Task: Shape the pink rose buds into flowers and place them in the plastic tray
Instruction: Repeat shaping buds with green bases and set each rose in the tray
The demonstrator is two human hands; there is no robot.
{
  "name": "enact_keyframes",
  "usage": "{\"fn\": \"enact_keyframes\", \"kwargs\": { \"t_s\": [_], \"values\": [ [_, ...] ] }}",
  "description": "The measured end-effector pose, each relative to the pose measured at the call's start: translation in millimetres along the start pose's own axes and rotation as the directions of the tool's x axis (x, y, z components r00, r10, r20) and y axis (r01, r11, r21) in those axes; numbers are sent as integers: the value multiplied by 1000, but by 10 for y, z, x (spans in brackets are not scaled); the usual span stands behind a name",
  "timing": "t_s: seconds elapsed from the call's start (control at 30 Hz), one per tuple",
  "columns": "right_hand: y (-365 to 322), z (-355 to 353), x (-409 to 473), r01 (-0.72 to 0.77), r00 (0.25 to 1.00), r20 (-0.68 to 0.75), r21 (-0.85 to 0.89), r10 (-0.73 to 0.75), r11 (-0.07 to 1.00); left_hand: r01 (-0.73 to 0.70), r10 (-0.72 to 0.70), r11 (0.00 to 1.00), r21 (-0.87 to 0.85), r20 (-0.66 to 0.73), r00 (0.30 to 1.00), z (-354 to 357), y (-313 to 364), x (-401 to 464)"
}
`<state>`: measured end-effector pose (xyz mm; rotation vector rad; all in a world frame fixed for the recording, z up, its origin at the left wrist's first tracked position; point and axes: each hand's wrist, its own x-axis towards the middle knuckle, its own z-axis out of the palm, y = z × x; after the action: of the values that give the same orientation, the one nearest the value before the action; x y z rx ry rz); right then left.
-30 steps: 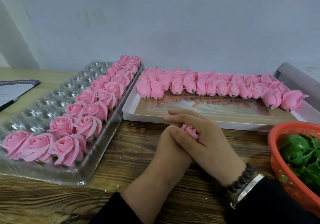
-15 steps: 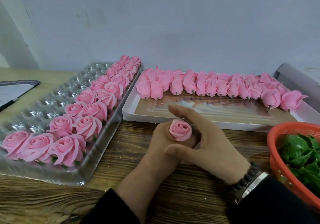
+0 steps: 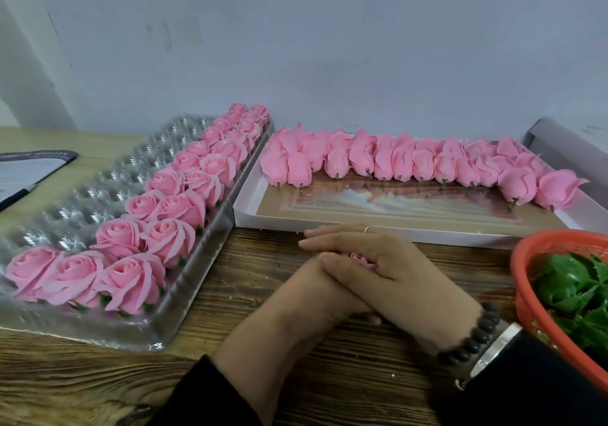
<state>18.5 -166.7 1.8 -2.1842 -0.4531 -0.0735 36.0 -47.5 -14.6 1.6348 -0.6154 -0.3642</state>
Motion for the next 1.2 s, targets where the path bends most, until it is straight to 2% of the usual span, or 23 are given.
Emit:
{"fn": "enact_keyframes", "kwargs": {
  "t_s": [0.07,0.13,0.27,0.33,0.47,0.6,0.8,0.9,0.97,1.03,1.07,1.13,1.2],
  "values": [
    [9,-13,-21,-24,999,39,88,21,996,38,-38,999,-8,61,997,-19,25,-13],
    [37,-27,-22,-46,999,21,142,43,989,-5,5,1000,1,44,999,-21,72,-8],
    [105,-41,5,-71,997,-4,193,73,979,-151,154,988,45,-74,985,9,114,14],
    [127,-50,1,-72,997,-17,189,76,979,-188,188,982,13,-126,974,26,123,19],
    [148,-66,1,-18,997,-68,336,43,942,-155,118,983,-102,-297,948,-8,51,78],
    [140,-53,16,11,996,-87,464,33,886,-157,106,982,-105,-378,920,-32,41,91],
    [72,-17,-5,58,971,-237,394,41,917,-125,131,991,41,-388,912,-1,19,92],
    [-25,108,-3,54,947,-319,251,29,967,-117,123,992,38,-269,955,118,58,76],
    [-52,179,4,40,928,-372,126,10,991,-157,138,984,-86,-195,971,181,68,70],
    [-43,208,15,41,908,-418,50,-17,998,-151,92,957,-248,-235,968,209,87,91],
    [-29,207,22,39,905,-424,32,-22,999,-137,68,956,-259,-257,964,204,66,98],
    [-13,171,36,18,923,-385,34,-3,999,-94,56,986,-134,-261,964,186,63,98],
    [-9,114,43,6,963,-271,47,7,999,-91,132,976,195,-209,969,172,59,104]
  ]
}}
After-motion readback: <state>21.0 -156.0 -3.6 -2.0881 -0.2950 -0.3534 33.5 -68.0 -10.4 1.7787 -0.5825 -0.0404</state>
